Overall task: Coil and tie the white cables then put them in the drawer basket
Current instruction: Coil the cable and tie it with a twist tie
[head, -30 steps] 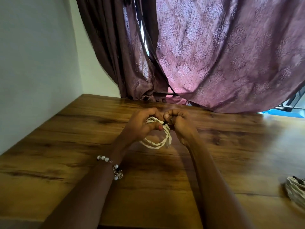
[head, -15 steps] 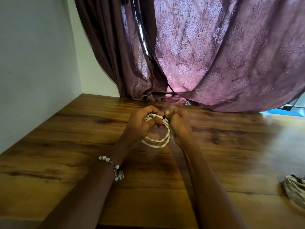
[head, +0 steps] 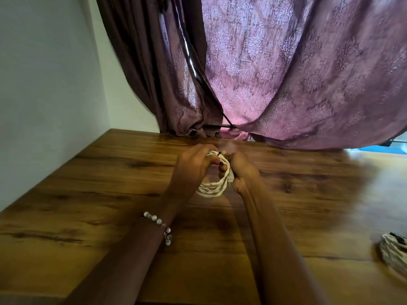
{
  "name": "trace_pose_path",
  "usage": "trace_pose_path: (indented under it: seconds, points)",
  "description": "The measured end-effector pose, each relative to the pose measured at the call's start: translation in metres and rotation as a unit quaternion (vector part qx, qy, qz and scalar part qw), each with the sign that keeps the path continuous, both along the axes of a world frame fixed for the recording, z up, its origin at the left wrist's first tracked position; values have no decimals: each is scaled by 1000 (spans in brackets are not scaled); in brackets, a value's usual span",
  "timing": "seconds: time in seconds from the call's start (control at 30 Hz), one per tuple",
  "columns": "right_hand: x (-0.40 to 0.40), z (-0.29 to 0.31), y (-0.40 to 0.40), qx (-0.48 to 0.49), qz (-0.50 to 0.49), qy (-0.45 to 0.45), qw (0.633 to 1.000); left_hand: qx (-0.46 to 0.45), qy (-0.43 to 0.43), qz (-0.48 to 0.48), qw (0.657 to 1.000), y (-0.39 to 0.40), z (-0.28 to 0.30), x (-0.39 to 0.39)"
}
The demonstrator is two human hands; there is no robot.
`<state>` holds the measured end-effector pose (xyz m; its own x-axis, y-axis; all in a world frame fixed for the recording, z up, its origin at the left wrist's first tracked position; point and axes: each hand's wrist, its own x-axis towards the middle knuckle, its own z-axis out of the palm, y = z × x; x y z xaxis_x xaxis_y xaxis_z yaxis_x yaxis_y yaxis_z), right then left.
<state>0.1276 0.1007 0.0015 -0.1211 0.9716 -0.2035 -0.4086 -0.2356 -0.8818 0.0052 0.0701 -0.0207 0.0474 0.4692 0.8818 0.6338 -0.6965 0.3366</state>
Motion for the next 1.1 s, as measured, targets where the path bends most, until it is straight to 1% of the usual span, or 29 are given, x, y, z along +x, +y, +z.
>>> trace_pose_path:
  seconds: [0.1,0.2,0.33,0.4,0.47,0.5,0.57,0.67,0.73,0.8,0.87,0.97,1.0,1.1]
  points:
    - [8,1,-6,-1,56,39,998,-10,-29,-25,999,-1,1,-1]
    - [10,2,-8,5,86,41,995,-72,-91,-46,992,1,-2,-3]
    - [17,2,-8,80,124,-32,988,-153,-181,-53,970,6,-6,-4]
    - [26,1,-11,133,148,-100,975,-194,-243,-56,949,6,-7,-2]
    - [35,-3,-16,143,150,-152,966,-217,-285,-54,932,9,-9,-2]
    - [39,-7,-18,137,136,-157,969,-238,-307,-64,919,8,-8,-1]
    - [45,-12,-24,138,99,-173,970,-297,-352,-107,881,4,-5,5]
    - [61,-16,-36,147,43,-222,963,-408,-410,-190,793,-7,0,19]
    - [77,-16,-44,153,8,-232,961,-500,-391,-235,736,-18,1,27]
    - [93,-17,-53,168,-29,-250,953,-565,-352,-261,699,-30,0,36]
    - [109,-18,-64,174,-62,-252,950,-565,-356,-279,690,-41,-1,50]
    - [130,-20,-84,179,-91,-234,951,-529,-376,-280,707,-54,-4,75]
    - [136,-23,-89,174,-101,-225,953,-525,-382,-282,707,-57,-6,82]
    - [154,-29,-109,152,-127,-202,959,-544,-400,-290,679,-61,-14,103]
